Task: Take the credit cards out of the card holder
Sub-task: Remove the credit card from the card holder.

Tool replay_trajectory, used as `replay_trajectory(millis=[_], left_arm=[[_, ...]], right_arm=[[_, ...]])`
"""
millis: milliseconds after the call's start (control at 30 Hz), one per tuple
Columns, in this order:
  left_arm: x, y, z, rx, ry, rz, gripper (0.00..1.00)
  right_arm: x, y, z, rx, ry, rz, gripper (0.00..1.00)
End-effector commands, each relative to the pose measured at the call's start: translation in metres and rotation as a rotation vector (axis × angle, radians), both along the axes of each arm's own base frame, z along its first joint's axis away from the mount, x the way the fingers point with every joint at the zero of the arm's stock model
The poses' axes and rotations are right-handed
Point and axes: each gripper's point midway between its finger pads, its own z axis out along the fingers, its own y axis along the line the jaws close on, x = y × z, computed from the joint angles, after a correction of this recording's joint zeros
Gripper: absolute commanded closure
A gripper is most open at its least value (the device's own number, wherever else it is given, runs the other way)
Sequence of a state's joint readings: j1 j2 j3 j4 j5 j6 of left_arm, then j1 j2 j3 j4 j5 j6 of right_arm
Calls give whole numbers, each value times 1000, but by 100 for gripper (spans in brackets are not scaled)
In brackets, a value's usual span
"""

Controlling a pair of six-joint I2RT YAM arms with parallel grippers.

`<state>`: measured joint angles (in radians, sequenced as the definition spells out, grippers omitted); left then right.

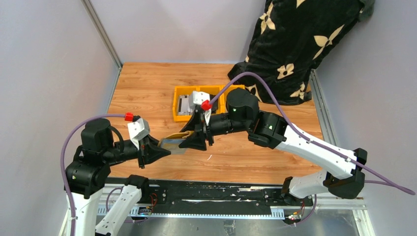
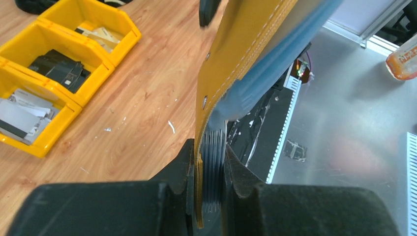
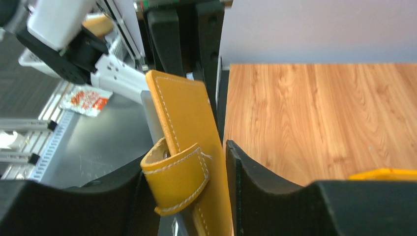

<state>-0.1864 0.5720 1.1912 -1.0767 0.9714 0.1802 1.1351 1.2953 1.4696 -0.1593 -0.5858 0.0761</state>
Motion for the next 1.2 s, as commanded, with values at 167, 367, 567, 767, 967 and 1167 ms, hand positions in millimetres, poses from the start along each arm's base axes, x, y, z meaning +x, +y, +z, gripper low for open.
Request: replay_trajectory(millis=[167,367,567,767,967,1167], left_arm=[[-3,1,4,21,-23,-26,100],[-1,5,-5,67,-28,-18,100],[-3,6,1,76,-76,-28,62],[-23,-2,20,-8,-165,-101,15],[-26,-8,46,-142,-208,-74,16],[-30,-9,74,-294,-250,-18,18]], right_arm=[[3,-1,-24,-151,-185,-68,63],[5,4,-5,-76,-224,-111,77],[5,8,-1,-39,-196,-126,100],[-6,2,37,246,-50,-146,100],[-13,-15,53,492,124,-143,100],[-20,-32,64,635,223,-114,100]])
